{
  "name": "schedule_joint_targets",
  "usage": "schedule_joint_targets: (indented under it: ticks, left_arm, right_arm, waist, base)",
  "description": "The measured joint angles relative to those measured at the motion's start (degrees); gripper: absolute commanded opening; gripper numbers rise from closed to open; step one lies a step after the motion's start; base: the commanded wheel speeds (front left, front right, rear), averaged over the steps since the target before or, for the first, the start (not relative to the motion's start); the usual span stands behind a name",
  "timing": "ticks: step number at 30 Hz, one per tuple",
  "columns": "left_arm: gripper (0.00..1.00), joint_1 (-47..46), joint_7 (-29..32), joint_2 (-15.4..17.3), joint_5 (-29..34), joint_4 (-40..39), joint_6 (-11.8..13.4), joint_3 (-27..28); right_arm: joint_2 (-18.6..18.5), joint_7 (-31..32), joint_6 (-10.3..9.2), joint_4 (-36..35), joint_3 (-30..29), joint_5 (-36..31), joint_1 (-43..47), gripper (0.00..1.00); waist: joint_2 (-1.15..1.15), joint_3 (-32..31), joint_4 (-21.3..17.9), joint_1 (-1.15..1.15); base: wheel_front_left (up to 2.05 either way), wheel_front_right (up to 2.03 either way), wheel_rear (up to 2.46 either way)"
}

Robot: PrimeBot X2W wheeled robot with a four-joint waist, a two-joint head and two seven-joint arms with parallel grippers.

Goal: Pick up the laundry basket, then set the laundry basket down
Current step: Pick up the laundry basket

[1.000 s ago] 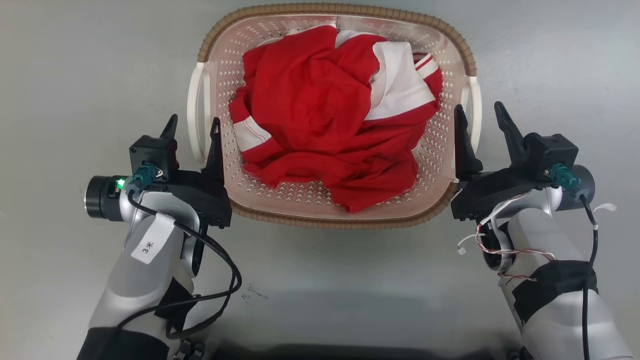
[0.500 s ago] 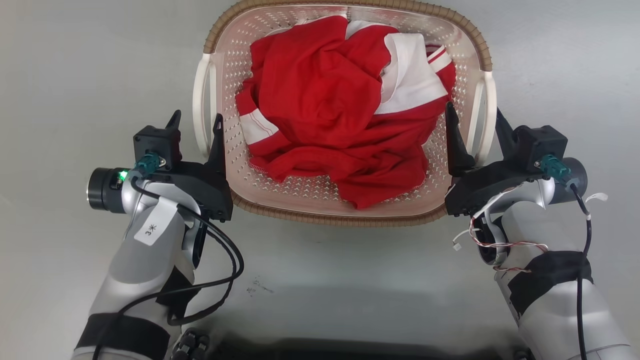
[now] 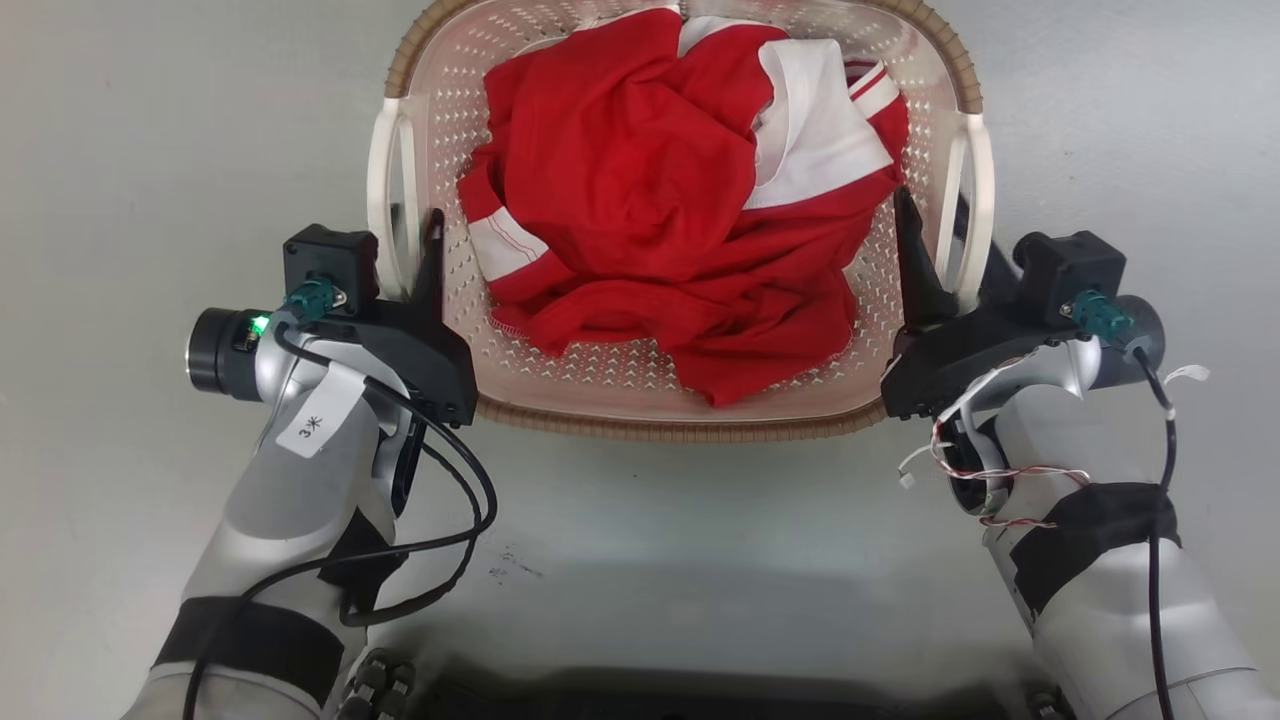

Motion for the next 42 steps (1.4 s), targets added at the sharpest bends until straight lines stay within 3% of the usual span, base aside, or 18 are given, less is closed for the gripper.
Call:
schedule_joint_targets:
  ticks: [1, 3, 21, 42]
  left_arm:
    - [0.0, -0.23, 0.0, -0.02, -0.32, 0.22, -0.09, -0.42]
    - [0.0, -0.39, 0.0, -0.07, -1.01, 0.42, -0.36, -0.93]
    - [0.0, -0.15, -0.21, -0.56, -4.52, 2.93, -0.16, -4.67]
    - [0.0, 9.44, -0.15, -0.7, -11.32, 4.81, 1.01, -9.98]
  right_arm:
    - [0.0, -0.07, 0.0, 0.04, 0.3, 0.29, -0.03, 0.35]
    - [0.33, -0.07, -0.33, 0.29, 0.54, 0.98, -0.18, 0.0]
    - [0.33, 0.03, -1.26, 4.65, 1.64, 4.67, -0.8, 0.0]
    - [0.79, 0.05, -2.09, 11.07, 8.02, 14.16, 5.66, 0.0]
  waist:
    - [0.0, 0.05, -0.04, 0.0]
    - [0.0, 0.13, -0.13, 0.0]
    - [0.0, -3.65, -0.59, 0.0]
    - [0.0, -18.82, -1.17, 0.0]
  base:
    - [0.0, 0.0, 0.0]
    - [0.0, 0.0, 0.0]
    - [0.0, 0.0, 0.0]
    - [0.0, 0.0, 0.0]
